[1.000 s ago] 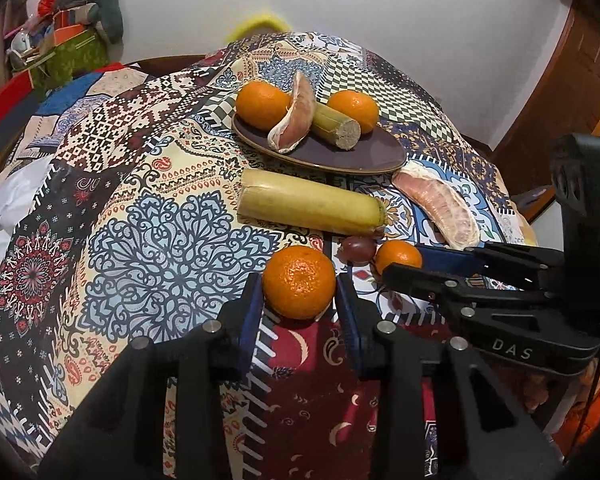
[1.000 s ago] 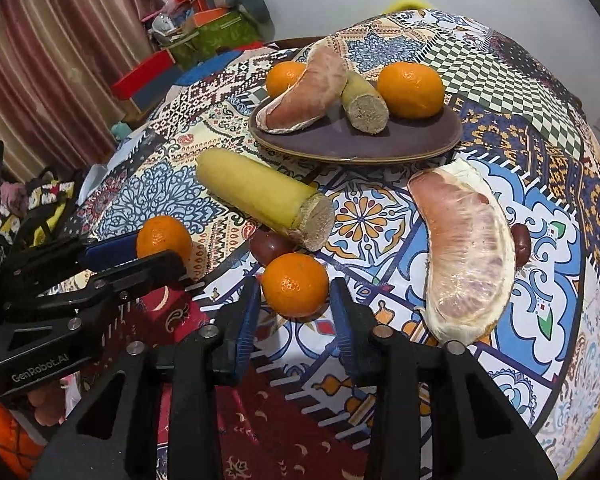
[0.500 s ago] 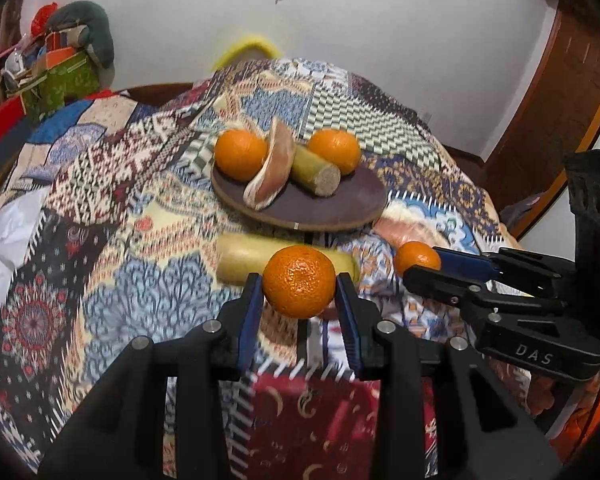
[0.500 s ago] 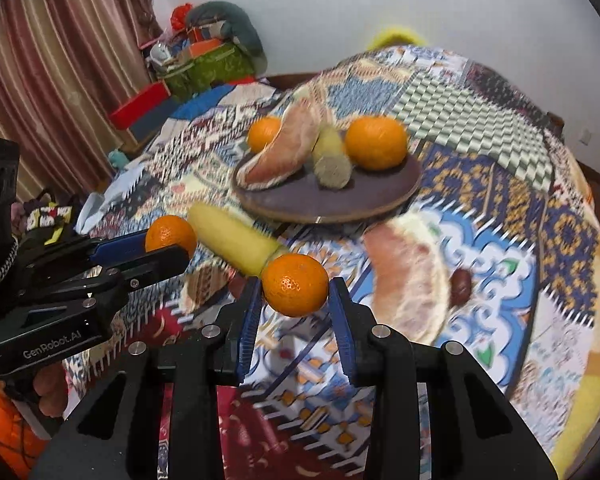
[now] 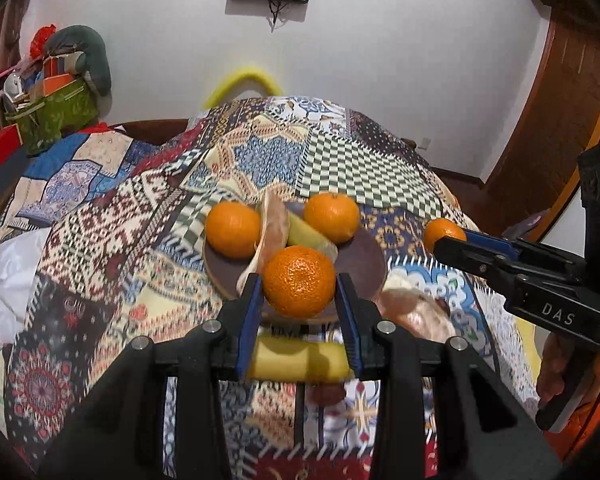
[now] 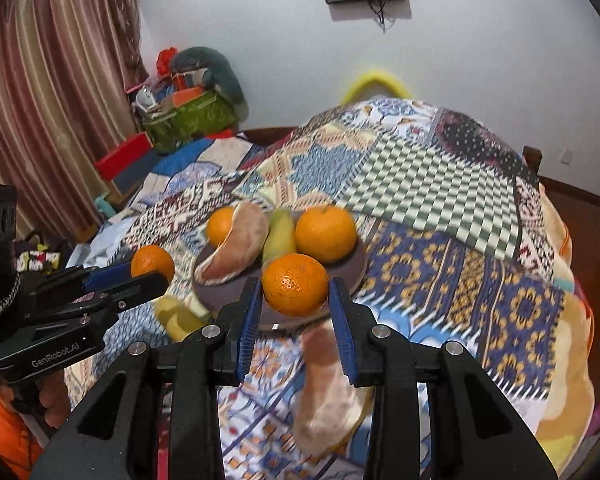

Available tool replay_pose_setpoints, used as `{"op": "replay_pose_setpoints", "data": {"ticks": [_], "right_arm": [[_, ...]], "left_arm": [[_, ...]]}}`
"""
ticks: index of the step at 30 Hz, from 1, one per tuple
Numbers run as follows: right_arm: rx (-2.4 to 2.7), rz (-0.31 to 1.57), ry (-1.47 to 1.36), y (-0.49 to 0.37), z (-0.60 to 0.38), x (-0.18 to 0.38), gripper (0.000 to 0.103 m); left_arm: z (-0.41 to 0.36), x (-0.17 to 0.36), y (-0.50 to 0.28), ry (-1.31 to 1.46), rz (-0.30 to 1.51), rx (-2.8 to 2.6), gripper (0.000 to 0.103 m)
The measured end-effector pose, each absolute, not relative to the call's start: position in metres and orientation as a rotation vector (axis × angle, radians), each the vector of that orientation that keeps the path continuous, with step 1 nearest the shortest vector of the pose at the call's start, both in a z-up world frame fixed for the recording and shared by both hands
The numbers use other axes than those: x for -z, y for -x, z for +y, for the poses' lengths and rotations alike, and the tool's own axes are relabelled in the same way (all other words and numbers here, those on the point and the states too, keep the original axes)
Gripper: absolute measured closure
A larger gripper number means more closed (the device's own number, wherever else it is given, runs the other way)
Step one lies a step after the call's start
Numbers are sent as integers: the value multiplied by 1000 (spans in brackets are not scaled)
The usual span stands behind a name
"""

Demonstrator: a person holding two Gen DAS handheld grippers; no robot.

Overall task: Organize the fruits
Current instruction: 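Place the left gripper's tangerine on the plate while the right gripper places its tangerine there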

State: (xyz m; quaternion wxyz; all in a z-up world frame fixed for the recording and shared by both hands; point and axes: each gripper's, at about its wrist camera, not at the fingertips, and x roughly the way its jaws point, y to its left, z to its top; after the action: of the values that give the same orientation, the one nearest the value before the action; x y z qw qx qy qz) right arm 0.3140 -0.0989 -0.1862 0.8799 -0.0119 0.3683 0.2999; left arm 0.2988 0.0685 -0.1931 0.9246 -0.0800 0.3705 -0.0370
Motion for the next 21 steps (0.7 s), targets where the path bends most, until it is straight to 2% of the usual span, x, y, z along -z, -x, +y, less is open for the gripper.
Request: {"op": "replay_pose_setpoints", "data": {"ticks": [6, 13, 21], "right_arm": [[-614, 755, 33, -337, -96, 187, 71], [-625, 769, 88, -356, -87, 198, 71], [-646, 856, 125, -371, -78, 224, 71]], "left_arm": [[63, 193, -325, 139, 748, 72, 67], [57, 216, -349, 124, 801, 69, 67], [52, 236, -362, 113, 855, 80, 67]]}}
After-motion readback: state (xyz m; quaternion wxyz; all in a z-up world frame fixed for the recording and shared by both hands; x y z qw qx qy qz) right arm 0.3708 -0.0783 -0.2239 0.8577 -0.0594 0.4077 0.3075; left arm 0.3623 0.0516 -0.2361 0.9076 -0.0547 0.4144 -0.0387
